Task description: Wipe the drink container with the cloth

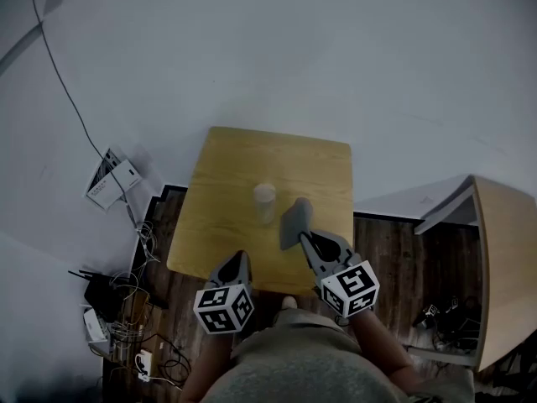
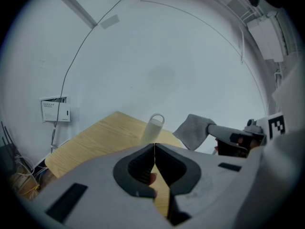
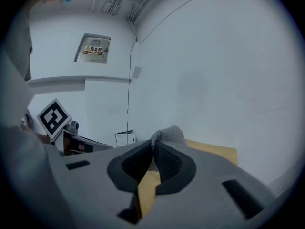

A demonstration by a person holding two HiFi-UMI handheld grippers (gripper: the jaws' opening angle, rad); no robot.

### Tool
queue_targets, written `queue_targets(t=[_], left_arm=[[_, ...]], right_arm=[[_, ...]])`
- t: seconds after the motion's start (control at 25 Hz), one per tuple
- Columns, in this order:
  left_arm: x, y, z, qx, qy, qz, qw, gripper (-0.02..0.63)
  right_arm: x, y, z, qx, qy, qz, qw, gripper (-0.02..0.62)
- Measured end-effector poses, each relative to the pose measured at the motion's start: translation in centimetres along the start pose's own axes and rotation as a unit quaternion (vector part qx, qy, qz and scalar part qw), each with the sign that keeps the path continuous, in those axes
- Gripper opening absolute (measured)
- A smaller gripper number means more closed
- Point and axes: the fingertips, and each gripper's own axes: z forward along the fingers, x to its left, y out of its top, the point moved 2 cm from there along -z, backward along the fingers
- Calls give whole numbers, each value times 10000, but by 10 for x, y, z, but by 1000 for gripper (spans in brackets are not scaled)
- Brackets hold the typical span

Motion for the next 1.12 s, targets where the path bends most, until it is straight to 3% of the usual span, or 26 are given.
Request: queue_targets(t=[0.6,1.12], left_arm=[[9,19,45,-69,578,-206,9981,2],[6,13,55,-149,939,-350,9949,3]], right_arm=[[-70,14,80,347,574,-933,9934,9],[-67,0,137,622,1706,-1756,9676,9]])
